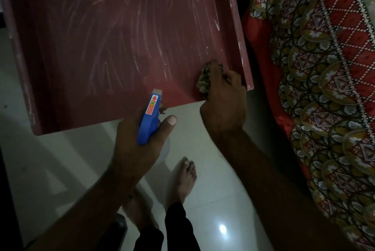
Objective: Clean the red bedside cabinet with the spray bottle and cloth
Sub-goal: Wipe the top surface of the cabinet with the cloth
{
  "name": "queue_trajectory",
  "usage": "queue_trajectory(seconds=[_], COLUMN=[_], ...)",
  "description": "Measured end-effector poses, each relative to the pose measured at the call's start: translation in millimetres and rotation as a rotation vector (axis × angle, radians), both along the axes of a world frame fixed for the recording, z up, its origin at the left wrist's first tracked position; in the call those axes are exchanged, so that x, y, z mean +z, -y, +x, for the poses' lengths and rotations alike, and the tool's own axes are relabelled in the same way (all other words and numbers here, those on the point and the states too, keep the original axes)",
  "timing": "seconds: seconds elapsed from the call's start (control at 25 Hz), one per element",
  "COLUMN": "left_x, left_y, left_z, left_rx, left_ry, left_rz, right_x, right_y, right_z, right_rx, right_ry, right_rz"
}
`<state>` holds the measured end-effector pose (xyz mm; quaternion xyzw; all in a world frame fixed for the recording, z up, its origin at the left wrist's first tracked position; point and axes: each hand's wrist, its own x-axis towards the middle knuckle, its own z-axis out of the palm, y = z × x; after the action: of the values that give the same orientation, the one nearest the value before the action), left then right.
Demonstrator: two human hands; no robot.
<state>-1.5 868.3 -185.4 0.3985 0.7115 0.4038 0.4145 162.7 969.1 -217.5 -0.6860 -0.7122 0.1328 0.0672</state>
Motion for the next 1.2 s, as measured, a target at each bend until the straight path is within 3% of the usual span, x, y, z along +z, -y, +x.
queue_trajectory(seconds=[0.16,0.36,0.52,0.76,0.92,1.04,1.2], left_x=[6,7,8,5,4,3,1], left_y=[-4,-11,-12,-7,-5,-4,-3], left_z=[0,-1,-3,-5,-5,-4,-4], left_rx=[-0.011,-0.029,0.001,-0.003,0.0,0.001,-0.003], left_ry=[0.023,0.016,0.061,0.04,0.078,0.079,0.061], left_rz=[0.001,0.019,-0.014,-0.003,0.024,0.03,0.022], right_x=[2,3,9,8,13,13,9], right_y=[26,-21,16,-23,9,13,11], right_z=[13,-9,6,-6,4,9,5], right_rx=[-0.002,-0.071,-0.117,-0.086,-0.055,-0.08,-0.082], right_ry=[0.029,-0.002,0.071,0.073,0.061,-0.016,0.047], right_rz=[-0.103,-0.075,-0.16,-0.099,-0.13,0.016,0.005])
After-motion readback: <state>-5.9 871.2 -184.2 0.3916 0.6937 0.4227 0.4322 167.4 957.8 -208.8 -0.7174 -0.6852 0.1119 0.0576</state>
